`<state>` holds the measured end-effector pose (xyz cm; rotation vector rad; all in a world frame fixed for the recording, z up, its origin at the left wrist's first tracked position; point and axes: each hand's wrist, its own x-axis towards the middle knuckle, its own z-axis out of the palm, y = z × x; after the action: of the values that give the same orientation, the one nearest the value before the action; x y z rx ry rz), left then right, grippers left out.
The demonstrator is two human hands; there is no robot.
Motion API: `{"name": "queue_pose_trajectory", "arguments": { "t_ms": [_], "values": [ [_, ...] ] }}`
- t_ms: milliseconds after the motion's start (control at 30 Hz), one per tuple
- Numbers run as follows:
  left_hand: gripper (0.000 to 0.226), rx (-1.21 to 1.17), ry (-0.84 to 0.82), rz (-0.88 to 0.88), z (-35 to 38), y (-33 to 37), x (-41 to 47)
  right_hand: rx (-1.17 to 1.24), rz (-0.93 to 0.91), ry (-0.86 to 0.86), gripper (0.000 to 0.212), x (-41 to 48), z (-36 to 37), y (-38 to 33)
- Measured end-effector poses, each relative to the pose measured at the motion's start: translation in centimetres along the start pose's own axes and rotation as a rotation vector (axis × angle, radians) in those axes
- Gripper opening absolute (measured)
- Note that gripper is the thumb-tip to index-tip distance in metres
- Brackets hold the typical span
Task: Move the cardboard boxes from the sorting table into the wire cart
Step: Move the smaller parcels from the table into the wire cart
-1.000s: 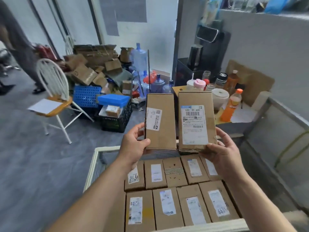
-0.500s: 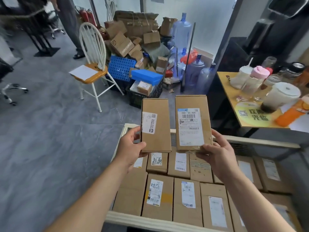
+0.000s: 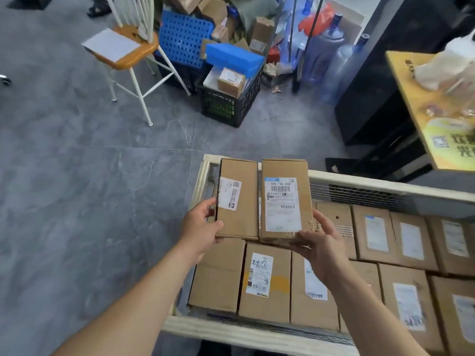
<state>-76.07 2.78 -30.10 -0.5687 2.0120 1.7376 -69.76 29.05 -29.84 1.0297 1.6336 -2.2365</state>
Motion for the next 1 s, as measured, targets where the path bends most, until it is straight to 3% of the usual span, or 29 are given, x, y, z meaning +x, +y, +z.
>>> {"name": "queue_pose_trajectory", "arguments": {
  "t_ms": [433,800,1000],
  "values": [
    [0.068,0.118,0.142,-0.151,3.8,-11.2,10.8,-0.096,0.222,0.102,0.061,12.9,-1.5,10.3],
    [0.063,0.287,0.274,-0.113,3.9,-16.8,19.0,-0.071,0.269,0.125,0.062,20.5,0.8,15.8],
    [0.066,0.400,0.238,-0.128,3.8,-16.9,20.1,-0.336,0.218,0.100,0.060,21.5,1.2,16.8]
  ]
}}
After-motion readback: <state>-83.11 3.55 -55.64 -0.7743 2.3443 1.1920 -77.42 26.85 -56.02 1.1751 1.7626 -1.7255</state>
